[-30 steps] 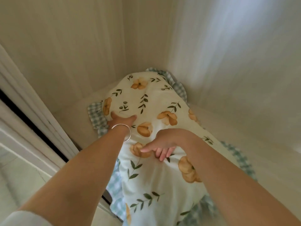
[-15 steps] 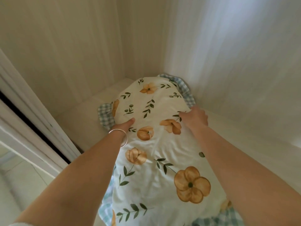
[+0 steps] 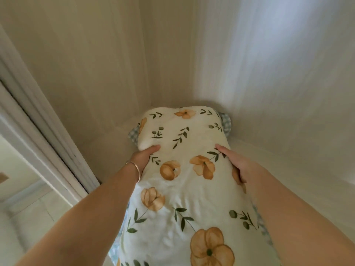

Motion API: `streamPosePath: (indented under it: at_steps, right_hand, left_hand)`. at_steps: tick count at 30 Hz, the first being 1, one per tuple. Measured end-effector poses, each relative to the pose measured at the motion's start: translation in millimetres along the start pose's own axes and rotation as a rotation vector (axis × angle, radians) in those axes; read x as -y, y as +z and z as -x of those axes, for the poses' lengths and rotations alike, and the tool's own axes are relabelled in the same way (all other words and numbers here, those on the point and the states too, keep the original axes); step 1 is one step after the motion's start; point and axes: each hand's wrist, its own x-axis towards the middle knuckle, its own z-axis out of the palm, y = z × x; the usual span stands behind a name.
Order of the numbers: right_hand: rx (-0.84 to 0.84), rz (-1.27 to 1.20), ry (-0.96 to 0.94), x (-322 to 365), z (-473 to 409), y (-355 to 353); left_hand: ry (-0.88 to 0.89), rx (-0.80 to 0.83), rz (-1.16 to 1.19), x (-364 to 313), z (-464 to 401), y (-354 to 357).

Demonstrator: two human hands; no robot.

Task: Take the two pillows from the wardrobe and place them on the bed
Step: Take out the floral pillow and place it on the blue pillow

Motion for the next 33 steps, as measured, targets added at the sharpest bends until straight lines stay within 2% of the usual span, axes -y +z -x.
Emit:
streamPosePath:
  at_steps: [5,12,17,19,25,33]
  right_hand:
    - [0.066,-0.068,-0.118,-3.8,35.7,-12.5]
    - [0.094,-0.099,-0.376,4.4,108.3,-20.7]
    - [-0.187,-0.286,-0.710,-8.6,149.0,-12.8]
    - [-0.227,-0.383,-0.777,-16.3,166.7,-7.4]
    - [-0.034,-0.497,-0.862,-19.1,206.0,3.8]
    - [-0.001,-0.435,-1.120,-16.0,272.2,88.8]
  left_hand:
    - [0.142,-0.093,-0.028,-22.5,64.8,2.4]
    - [0.368,-0.083,-0.018,-44.3,147.9,4.8]
    - [0.568,-0.137,-0.045,-39.8,209.3,8.1]
    - [0.688,-0.202,-0.073,-38.1,242.4,9.5]
    - [0.955,-0.327,-0.092,-35.3,330.4,-22.4]
    - [1.033,-0.511,0.047,-9.0,386.2,-104.5]
